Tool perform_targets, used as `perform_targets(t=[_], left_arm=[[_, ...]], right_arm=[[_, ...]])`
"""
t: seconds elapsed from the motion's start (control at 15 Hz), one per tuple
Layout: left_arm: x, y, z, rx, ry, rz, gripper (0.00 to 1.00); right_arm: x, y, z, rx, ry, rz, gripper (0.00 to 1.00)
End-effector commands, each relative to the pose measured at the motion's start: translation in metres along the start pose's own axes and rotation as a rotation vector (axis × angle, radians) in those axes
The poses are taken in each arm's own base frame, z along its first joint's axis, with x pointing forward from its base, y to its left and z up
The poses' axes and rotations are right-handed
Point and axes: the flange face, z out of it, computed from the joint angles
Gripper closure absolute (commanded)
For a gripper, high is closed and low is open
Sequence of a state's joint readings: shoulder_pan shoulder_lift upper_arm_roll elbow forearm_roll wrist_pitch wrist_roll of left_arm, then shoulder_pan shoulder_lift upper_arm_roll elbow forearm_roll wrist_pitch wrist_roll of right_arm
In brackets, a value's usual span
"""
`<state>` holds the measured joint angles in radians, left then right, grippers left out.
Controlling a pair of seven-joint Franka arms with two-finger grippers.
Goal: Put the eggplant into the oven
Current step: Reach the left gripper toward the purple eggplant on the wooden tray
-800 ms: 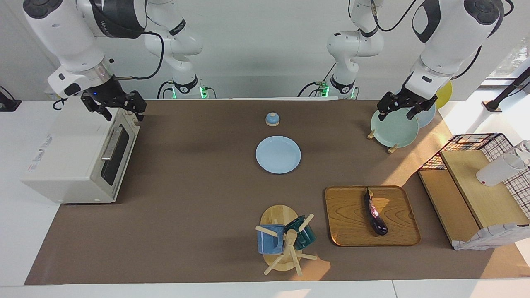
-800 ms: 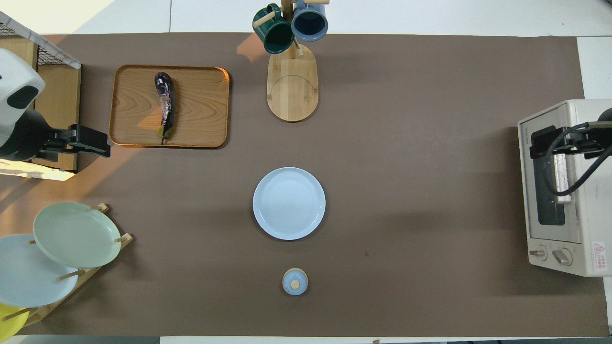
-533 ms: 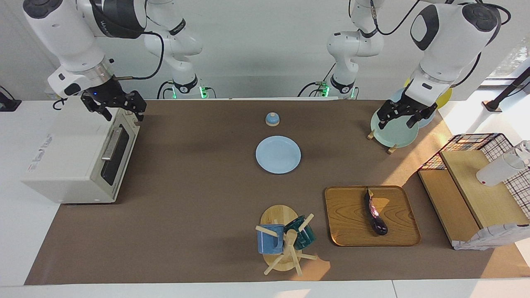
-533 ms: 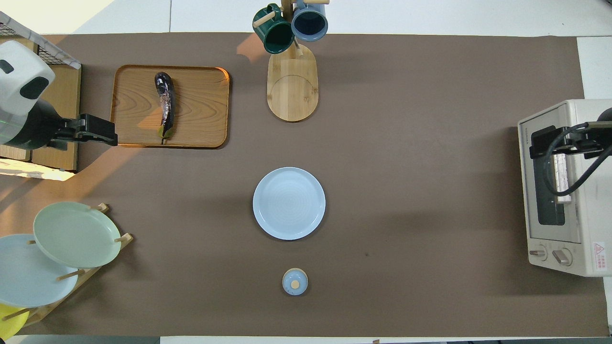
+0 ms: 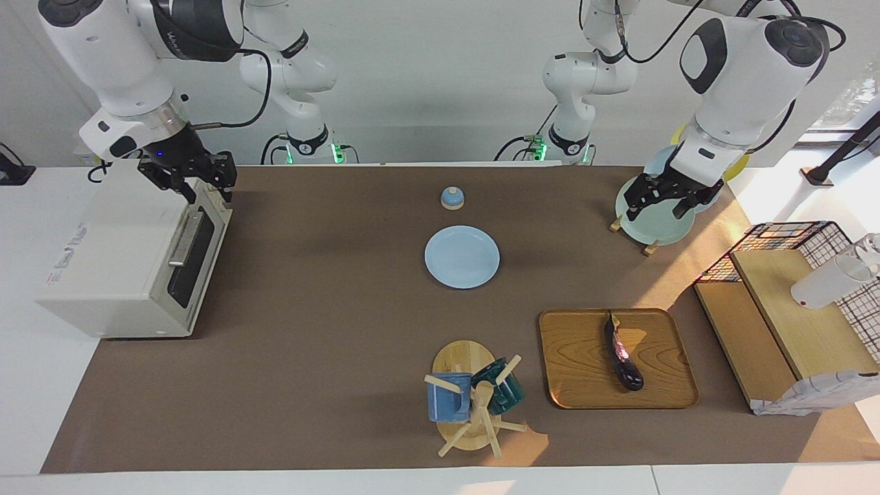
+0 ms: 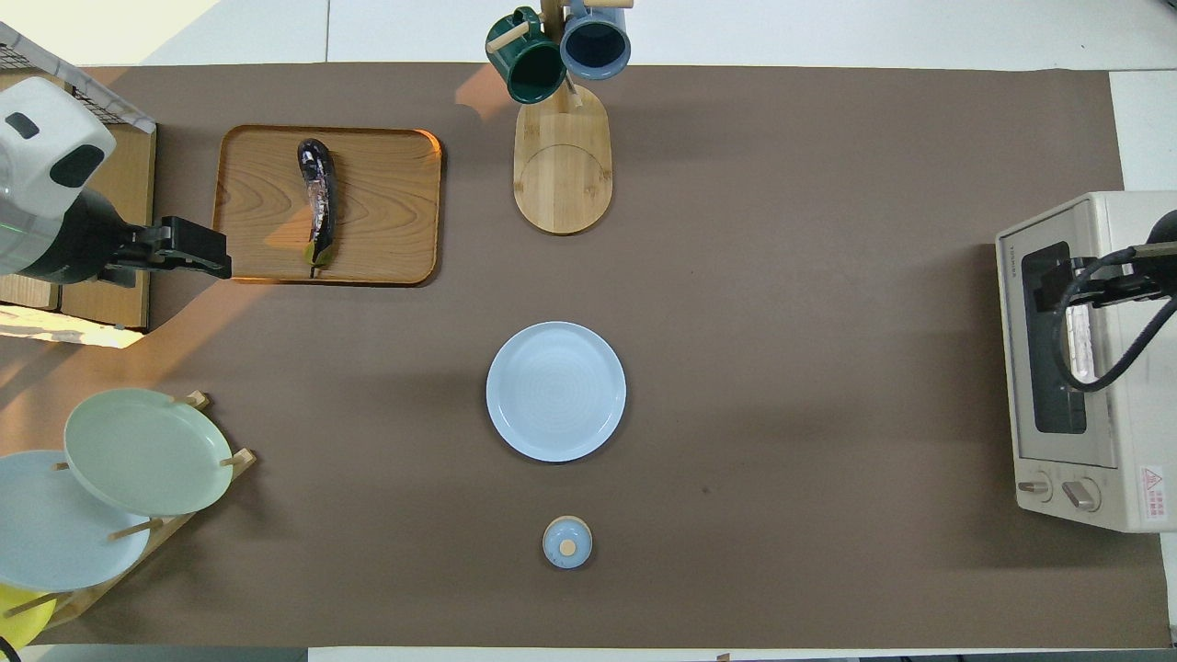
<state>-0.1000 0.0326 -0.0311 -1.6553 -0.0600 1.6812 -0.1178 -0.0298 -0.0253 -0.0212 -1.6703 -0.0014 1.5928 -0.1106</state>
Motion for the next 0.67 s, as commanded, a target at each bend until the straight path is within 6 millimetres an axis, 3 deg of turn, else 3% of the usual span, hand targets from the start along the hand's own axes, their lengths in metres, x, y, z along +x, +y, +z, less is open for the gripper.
perform_targets(t=[0.0, 0.13, 0.47, 0.6], left_arm=[[0.011, 0.003, 0.010, -0.008, 0.015, -0.002, 0.00], [0.029, 0.004, 0.035, -0.005, 0.004, -0.003, 0.00], [0.084, 0.005, 0.108, -0.008, 0.034, 0.040, 0.00], [0.102, 0.004, 0.147, -0.009, 0.055, 0.081, 0.00]], right_arm=[[-0.011, 0.007, 0.011, -0.008, 0.024, -0.035, 1.00], [-0.013, 0.012, 0.026, -0.029, 0.027, 0.002, 1.00], [-0.024, 0.055, 0.071, -0.167, 0.036, 0.073, 1.00], [-0.025, 0.056, 0.078, -0.191, 0.020, 0.066, 1.00]])
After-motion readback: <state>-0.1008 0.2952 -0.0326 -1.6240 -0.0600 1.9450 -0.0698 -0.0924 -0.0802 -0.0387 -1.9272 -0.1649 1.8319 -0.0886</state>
